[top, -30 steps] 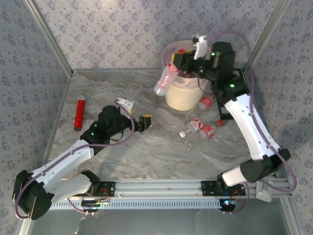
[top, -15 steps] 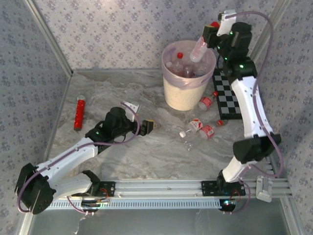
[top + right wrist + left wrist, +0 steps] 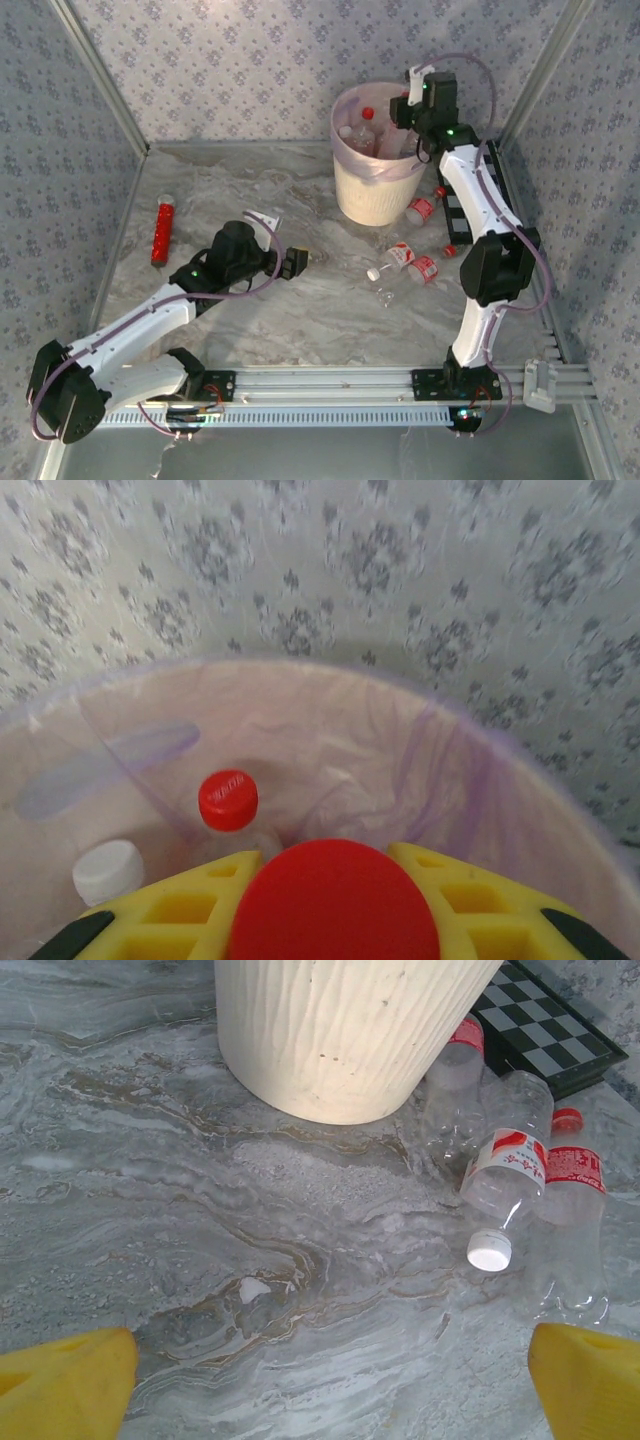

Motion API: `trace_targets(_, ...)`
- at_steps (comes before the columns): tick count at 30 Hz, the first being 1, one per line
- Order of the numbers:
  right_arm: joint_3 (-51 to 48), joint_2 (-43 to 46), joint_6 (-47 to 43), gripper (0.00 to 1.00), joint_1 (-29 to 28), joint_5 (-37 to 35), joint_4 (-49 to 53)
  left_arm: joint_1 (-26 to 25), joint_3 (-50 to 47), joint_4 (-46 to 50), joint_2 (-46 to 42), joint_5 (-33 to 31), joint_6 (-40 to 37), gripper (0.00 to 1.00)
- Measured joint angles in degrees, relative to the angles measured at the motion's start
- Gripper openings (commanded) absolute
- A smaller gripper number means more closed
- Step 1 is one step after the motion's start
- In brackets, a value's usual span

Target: Put the plastic bottles in the bin

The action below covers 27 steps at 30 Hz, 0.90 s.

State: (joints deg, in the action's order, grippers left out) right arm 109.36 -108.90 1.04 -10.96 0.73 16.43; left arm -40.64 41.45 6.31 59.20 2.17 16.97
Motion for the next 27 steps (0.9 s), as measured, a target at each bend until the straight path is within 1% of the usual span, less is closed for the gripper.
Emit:
trace_targets(3,-2.8,-1.4,0.66,0.0,-0.35,-0.24,-1.81,0.0,0.0,0.02,-0.13,-0.15,0.0,1.0)
trace_targets(8,-3.41,-2.1,2.21,0.0,-0.37,-0.39,-4.42,0.0,0.0,0.09,-0.22,-0.15,0.0,1.0)
trace_targets(9,-3.41,-2.27,2.47,0.03,-0.37,-0.44,-4.68,0.0,0.0,0.09,-0.22,-0.15,0.0,1.0)
trace_targets(13,-3.15,-2.99,3.69,0.25,-0.31,-0.52,-5.31,0.0,0.0,0.13,-0.22,-0.15,0.0,1.0)
trace_targets(15,-2.38,-3.28,4.09,0.39,-0.33,-0.5,-4.59,0.0,0.0,0.2,-0.22,-0.17,0.0,1.0)
trace_targets(16,-1.77,-3.3,4.35,0.48,-0.33,-0.44,-3.74,0.0,0.0,0.24,-0.22,-0.15,0.0,1.0)
trace_targets(18,-0.79,-3.34,4.07,0.59,-0.44,-0.39,-1.51,0.0,0.0,0.39,-0.22,-0.17,0.0,1.0)
trace_targets(19,-0.24,-3.34,4.02,0.63,-0.46,-0.42,0.35,0.0,0.0,0.46,-0.22,-0.17,0.0,1.0)
trace_targets(20,0.37,-3.39,3.91,0.64,-0.59,-0.44,2.25,0.0,0.0,0.44,-0.22,-0.17,0.0,1.0)
trace_targets(22,2.1,-3.39,3.63,0.69,-0.74,-0.5,5.97,0.0,0.0,0.44,-0.2,-0.17,0.0,1.0)
trace_targets(27,9.66,-3.13,2.82,0.81,-1.22,-0.33,12.72,0.0,0.24,0.37,0.72,-0.13,0.0,1.0)
